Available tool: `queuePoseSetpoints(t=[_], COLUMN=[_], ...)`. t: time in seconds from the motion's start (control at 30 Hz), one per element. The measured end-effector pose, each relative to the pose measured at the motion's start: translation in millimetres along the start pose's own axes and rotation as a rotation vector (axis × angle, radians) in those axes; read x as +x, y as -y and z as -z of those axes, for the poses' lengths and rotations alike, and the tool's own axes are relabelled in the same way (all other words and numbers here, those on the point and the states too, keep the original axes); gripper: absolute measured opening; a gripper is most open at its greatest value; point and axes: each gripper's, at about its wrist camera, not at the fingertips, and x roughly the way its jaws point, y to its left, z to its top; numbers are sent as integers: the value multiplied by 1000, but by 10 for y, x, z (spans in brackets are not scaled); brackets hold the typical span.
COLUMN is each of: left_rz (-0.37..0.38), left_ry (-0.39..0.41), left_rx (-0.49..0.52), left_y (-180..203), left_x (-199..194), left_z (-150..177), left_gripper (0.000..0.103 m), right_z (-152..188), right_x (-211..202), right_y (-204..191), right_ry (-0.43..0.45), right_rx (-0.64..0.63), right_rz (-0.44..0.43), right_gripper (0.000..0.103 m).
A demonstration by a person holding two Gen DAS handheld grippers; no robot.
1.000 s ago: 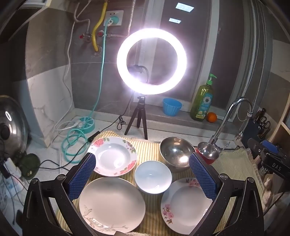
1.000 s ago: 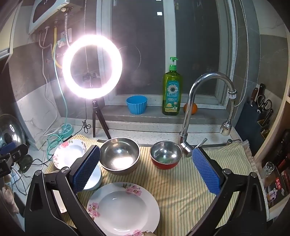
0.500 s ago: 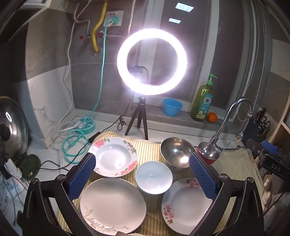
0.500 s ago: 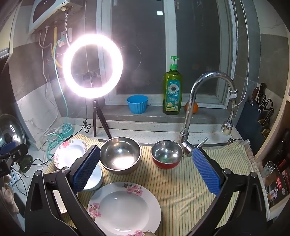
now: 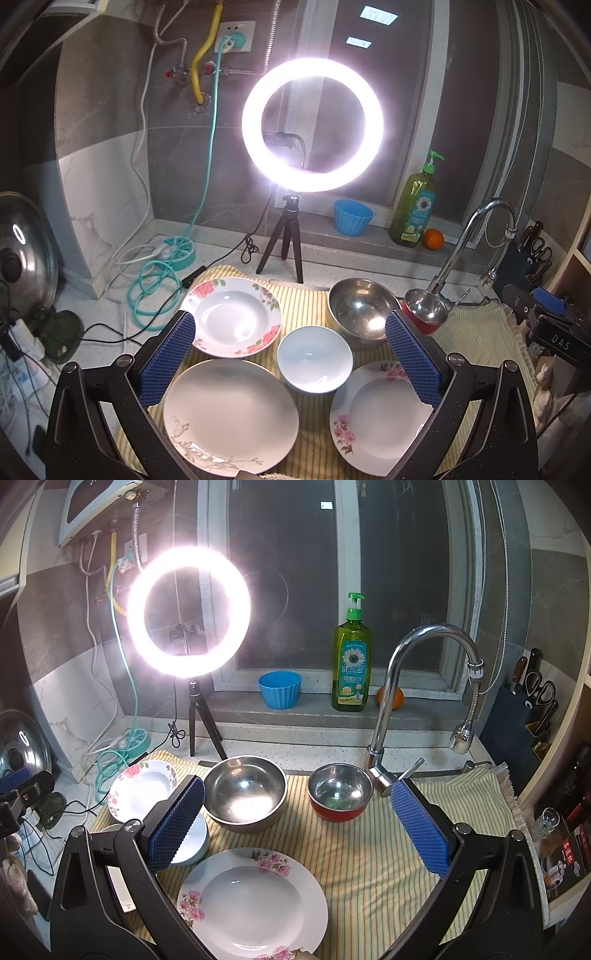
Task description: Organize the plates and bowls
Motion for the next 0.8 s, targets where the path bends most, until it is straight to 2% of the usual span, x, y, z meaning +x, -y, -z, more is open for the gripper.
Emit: queuePoseSetpoints(t=[0.8], left_rz=[-6], left_ry=[9], left_rx=[-6], left_y=[-25], left_x=[-38], left_z=[11], left_gripper=[102], right_z=[15], right_x=[-15], right_y=[-2], right_ry=[3], right_rx=[-2], right_rz=[-1], right_gripper=[103])
